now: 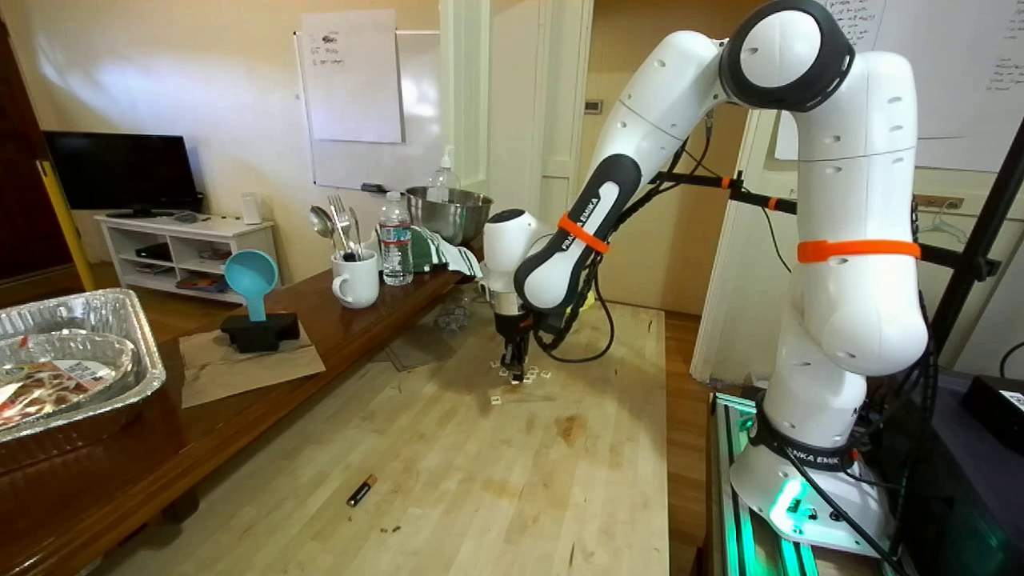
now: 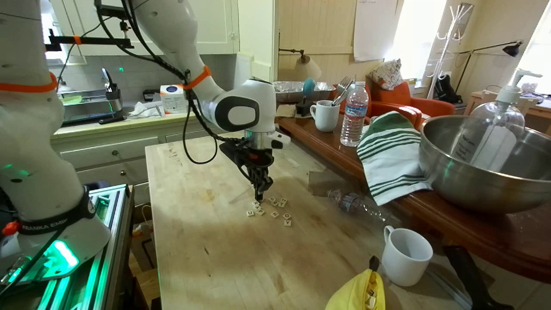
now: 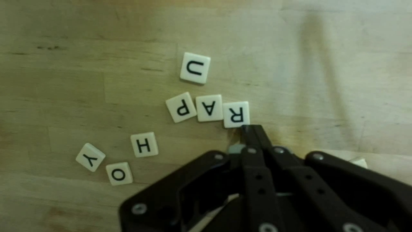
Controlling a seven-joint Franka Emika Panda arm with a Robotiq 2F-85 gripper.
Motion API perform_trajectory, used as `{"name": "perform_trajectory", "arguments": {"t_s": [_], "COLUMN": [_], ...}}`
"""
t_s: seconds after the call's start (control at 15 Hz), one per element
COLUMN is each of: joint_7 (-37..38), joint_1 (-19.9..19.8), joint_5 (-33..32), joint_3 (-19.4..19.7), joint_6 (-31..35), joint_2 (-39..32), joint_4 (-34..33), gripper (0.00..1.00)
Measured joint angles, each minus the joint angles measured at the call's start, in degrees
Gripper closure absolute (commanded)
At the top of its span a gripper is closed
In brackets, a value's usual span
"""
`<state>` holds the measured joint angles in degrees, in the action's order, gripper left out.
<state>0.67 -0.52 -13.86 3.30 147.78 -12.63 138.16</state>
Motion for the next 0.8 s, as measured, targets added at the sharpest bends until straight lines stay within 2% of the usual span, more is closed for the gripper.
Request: {"name": "perform_trajectory", "arguments": {"t_s": [0.47,0.8], "joint_7": [9.8,13.5], "joint_1": [2.3,3.3], "joint_5": [0.1,1.4], "joint_3": [-0.1,-0.4], "joint_6": [-0.8,-3.5], "joint_2": [-0.6,-1.3], "joint_4": [-1.0,-2.5], "gripper": [1.0,1.0]}}
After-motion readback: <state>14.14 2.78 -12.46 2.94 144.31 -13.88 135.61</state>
